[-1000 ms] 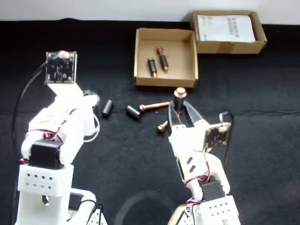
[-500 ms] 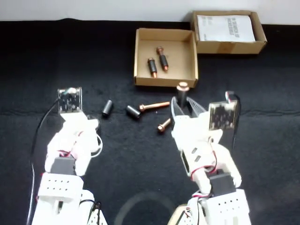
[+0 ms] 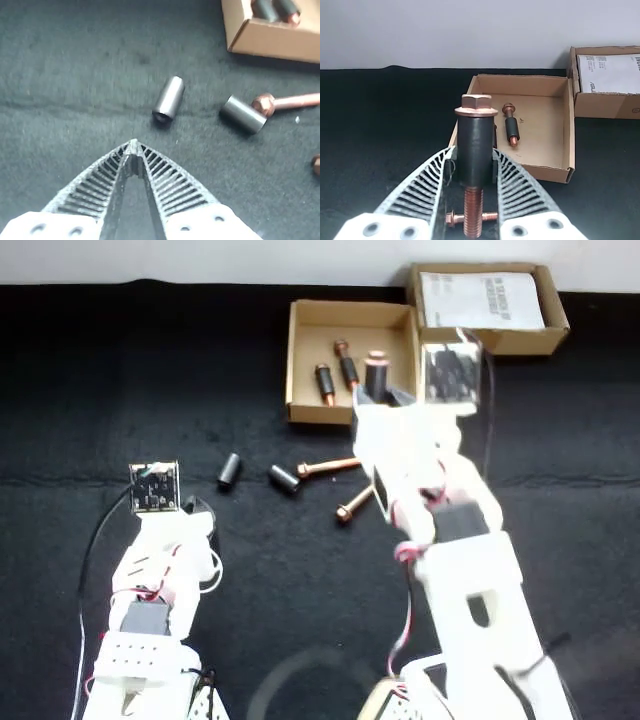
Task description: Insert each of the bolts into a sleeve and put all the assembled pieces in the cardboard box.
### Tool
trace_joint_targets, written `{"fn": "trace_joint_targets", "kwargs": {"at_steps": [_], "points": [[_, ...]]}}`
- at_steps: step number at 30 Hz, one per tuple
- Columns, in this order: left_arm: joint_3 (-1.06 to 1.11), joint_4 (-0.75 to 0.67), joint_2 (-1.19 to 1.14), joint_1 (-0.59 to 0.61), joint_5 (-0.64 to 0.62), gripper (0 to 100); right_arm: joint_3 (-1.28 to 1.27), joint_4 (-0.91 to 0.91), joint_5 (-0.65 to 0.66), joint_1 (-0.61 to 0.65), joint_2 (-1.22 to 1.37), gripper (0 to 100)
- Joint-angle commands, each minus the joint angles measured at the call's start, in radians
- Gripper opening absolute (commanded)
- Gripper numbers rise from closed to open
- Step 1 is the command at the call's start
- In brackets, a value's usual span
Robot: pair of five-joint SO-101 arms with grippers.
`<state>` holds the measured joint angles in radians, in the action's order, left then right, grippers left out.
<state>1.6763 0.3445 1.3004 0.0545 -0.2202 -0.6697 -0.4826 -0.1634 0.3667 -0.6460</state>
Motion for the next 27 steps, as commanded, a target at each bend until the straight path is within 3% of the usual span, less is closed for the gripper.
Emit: {"fn": "trace_joint_targets", "kwargs": {"at_steps": [1, 27], "points": [[0.027, -0.014, 0.013, 0.016, 0.003, 2, 0.17, -0.002, -0.011, -0.008, 0.137, 0.7], [0.027, 0.021, 0.018, 0.016, 0.006, 2, 1.049, -0.002, -0.012, -0.096, 1.144, 0.7]]}}
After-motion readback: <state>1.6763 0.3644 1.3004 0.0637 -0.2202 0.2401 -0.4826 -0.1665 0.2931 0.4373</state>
